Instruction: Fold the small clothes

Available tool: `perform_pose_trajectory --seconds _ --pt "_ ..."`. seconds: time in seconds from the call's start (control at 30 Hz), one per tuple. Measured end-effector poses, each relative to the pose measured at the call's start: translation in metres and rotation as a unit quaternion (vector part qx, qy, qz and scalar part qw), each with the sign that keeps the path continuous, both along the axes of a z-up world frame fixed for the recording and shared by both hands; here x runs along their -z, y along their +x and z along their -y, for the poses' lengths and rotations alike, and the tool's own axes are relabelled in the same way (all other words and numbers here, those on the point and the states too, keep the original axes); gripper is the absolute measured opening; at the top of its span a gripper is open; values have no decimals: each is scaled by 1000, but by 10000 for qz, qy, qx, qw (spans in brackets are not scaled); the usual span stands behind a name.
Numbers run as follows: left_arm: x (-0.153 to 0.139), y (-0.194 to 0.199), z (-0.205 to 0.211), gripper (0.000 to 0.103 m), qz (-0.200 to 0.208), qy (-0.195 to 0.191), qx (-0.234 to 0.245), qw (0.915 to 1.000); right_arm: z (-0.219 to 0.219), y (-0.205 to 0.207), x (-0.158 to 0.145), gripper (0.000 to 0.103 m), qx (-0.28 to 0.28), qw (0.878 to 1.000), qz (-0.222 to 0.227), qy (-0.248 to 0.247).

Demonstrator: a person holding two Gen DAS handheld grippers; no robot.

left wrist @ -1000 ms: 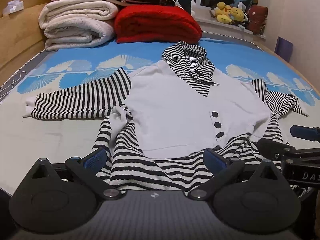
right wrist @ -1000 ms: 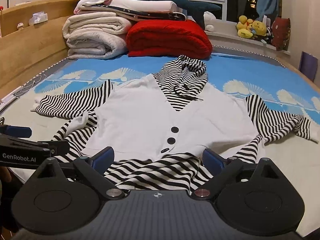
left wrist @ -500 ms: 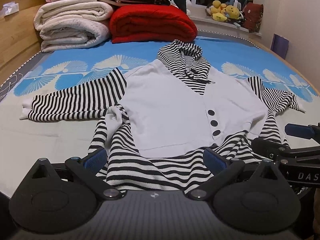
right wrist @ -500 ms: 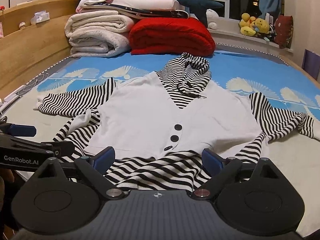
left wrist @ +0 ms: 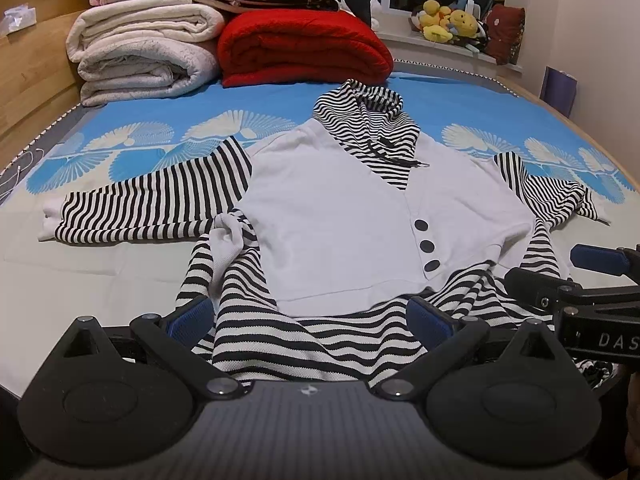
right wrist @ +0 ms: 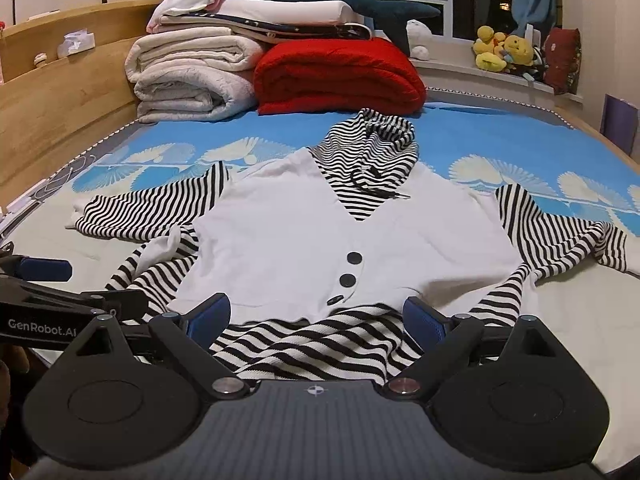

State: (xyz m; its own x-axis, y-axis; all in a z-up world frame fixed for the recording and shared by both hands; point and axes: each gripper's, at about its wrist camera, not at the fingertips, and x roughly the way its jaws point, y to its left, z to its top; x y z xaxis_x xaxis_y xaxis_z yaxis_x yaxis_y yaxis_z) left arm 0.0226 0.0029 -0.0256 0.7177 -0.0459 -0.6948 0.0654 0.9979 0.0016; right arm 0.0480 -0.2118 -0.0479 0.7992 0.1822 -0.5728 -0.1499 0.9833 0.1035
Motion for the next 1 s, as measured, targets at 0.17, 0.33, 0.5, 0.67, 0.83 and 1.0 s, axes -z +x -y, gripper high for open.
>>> perform_pose_trajectory --seconds 0.17,0.33,0.5,0.67,0.83,1.0 --pt "0 0 0 102 -1 2 -2 10000 1 1 1 94 54 10000 -12 7" --pt "0 0 0 102 1 6 5 10000 1 1 1 94 27 10000 33 22" --pt "0 0 0 102 -1 4 5 10000 -1 0 1 94 117 9998 146 -99" --pt "0 1 0 102 -1 1 0 10000 2 1 1 94 140 9999 82 20" --pt "-4 -1 -3 102 93 -49 3 9999 0 0 0 93 154 9998 144 -40" --pt "-19 9 -33 49 218 -384 -133 9989 29 3 -17 82 848 9953 472 -64"
